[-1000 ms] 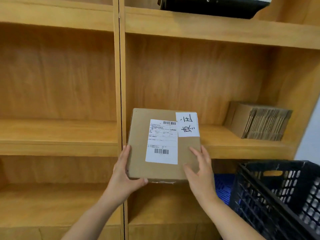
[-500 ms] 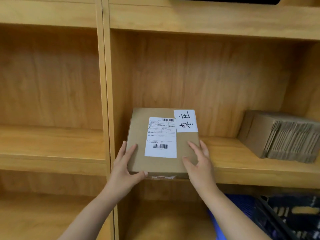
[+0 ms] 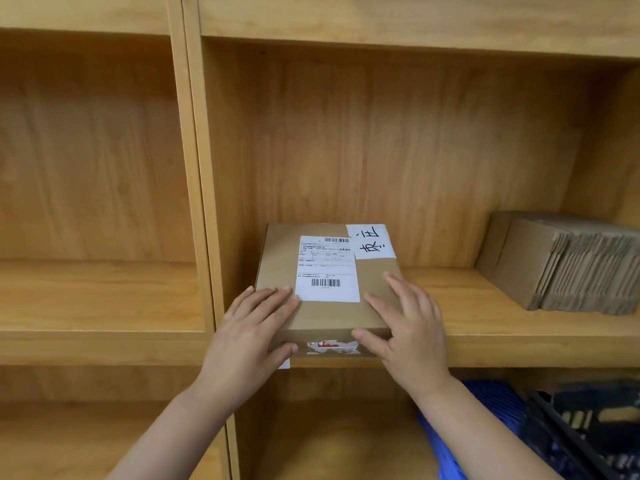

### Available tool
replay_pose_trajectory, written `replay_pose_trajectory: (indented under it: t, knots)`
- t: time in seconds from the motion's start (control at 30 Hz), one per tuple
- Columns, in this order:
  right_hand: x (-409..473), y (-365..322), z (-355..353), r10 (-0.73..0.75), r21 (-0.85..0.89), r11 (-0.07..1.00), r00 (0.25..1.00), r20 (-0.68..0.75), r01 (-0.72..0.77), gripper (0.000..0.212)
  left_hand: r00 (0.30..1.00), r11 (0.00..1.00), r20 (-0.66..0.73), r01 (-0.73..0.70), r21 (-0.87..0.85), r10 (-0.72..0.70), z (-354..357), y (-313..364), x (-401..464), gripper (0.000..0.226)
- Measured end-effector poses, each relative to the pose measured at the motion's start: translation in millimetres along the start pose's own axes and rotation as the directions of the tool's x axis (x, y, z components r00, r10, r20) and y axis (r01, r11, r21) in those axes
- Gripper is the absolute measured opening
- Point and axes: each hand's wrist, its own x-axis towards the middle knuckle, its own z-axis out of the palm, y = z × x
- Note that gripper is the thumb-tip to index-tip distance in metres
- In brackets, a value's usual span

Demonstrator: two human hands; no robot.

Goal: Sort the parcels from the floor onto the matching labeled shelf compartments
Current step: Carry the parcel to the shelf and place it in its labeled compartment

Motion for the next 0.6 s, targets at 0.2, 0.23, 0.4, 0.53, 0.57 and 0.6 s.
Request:
replay_pose_trajectory:
  t: [0.2, 0.23, 0.4, 0.53, 0.57, 0.6]
  knots:
    - [-0.1, -4.1, 7.1, -0.023, -0.057, 0.998, 0.998, -0.065, 0.019, 0.056, 0.996, 0.998, -0.075, -0.043, 0.053, 0.047, -0.7, 3.8, 4.6, 0.061]
    - [1.1, -5.5, 7.8, -0.019, -0.045, 0.999, 0.996, -0.082, 0.015, 0.054, 0.996, 0.997, -0.079, -0.047, 0.055, 0.051, -0.6, 3.5, 5.6, 0.061]
    - [10.9, -8.1, 15.7, -0.014, -0.026, 1.000, 0.996, -0.090, 0.012, 0.051, 0.997, 0.995, -0.057, -0.054, 0.089, 0.059, -1.1, -1.8, 14.7, 0.067]
    - [22.2, -10.4, 24.1, 0.007, -0.034, 0.999, 0.999, -0.048, -0.009, 0.051, 0.999, 0.992, -0.034, -0.024, 0.125, 0.028, 0.2, -5.5, 22.9, 0.068]
    - [25.1, -11.5, 26.2, 0.017, -0.040, 0.999, 1.000, -0.026, -0.018, 0.051, 0.999, 0.991, -0.029, -0.018, 0.131, 0.022, 1.5, -6.9, 24.5, 0.067]
    - [27.7, -12.8, 28.2, 0.029, -0.044, 0.999, 1.000, -0.005, -0.029, 0.052, 1.000, 0.991, -0.026, -0.013, 0.132, 0.017, 3.2, -8.3, 25.9, 0.067]
